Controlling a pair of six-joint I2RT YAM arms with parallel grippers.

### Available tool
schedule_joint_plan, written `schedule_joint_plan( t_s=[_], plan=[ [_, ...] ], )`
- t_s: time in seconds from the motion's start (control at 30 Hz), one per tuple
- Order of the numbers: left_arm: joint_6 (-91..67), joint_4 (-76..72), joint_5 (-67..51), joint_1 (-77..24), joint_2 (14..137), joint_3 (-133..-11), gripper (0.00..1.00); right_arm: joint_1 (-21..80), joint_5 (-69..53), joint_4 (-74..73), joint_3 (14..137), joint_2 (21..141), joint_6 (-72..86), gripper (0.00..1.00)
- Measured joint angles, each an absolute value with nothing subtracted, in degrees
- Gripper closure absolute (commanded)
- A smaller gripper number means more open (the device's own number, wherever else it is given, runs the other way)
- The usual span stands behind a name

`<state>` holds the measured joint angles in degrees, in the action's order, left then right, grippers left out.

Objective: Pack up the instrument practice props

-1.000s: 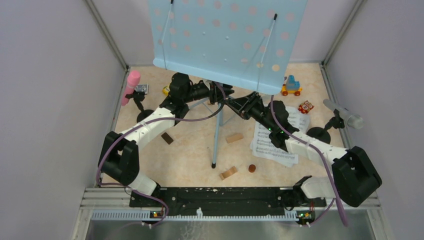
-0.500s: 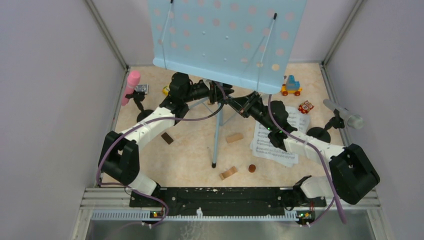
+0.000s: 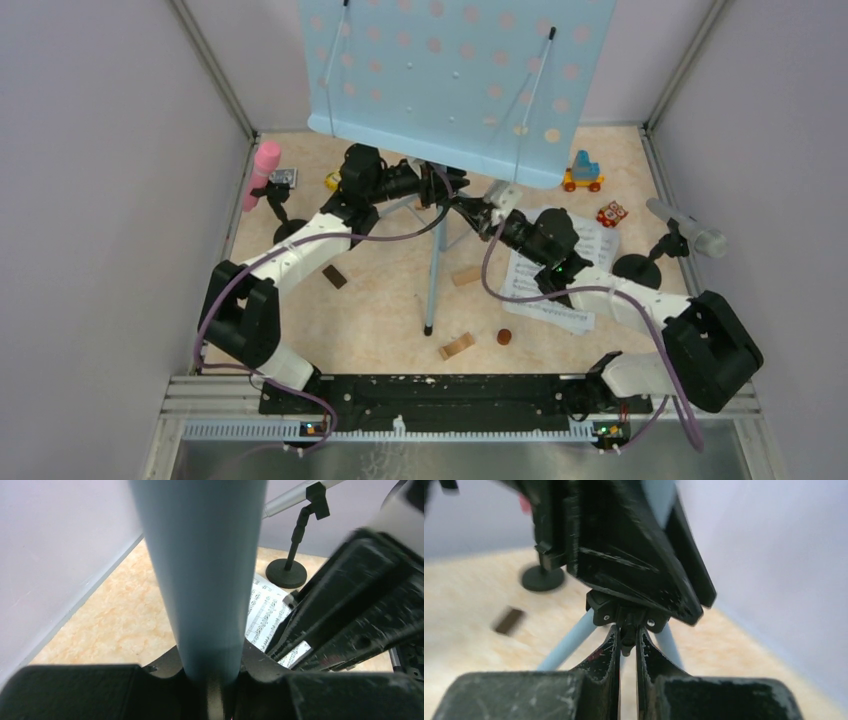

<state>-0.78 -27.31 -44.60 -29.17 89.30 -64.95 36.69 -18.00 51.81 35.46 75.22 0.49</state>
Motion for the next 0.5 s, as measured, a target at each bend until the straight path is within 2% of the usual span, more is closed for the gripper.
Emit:
schedule_joint_plan(
  t_s=[0.1,0.23,0.33,0.4,0.43,0.5],
  plan=[
    [-0.75,-27.24,-45.36,-28.86,89.27,-64.95,0.97,39.90,-16.58,40.58,38.96,73.14,-23.35,0.94],
    [-0.78,-27.20,-45.45,-28.14,89.25,-64.95,0.96,46.89,-4.78,28.60,43.00,73.30,-53.71,0.95],
    [-0.75,-27.18,-45.43,-28.14,89.25,-64.95,0.95,50.63,3.40,29.19,42.39,74.08,-65.78,0.87],
    [-0.75,-27.18,-45.45,-28.14,89.25,-64.95,0.90,51.99,6.39,31.40,41.43,74.19,-69.84,0.75],
    [-0.75,-27.18,-45.47,-28.18,89.25,-64.95,0.86,52.27,6.92,32.16,40.93,74.24,-70.59,0.57],
    [-0.75,-27.20,-45.41,-28.32,89.25,-64.95,0.77,52.66,7.25,33.17,39.81,73.69,-69.41,0.32]
  ],
)
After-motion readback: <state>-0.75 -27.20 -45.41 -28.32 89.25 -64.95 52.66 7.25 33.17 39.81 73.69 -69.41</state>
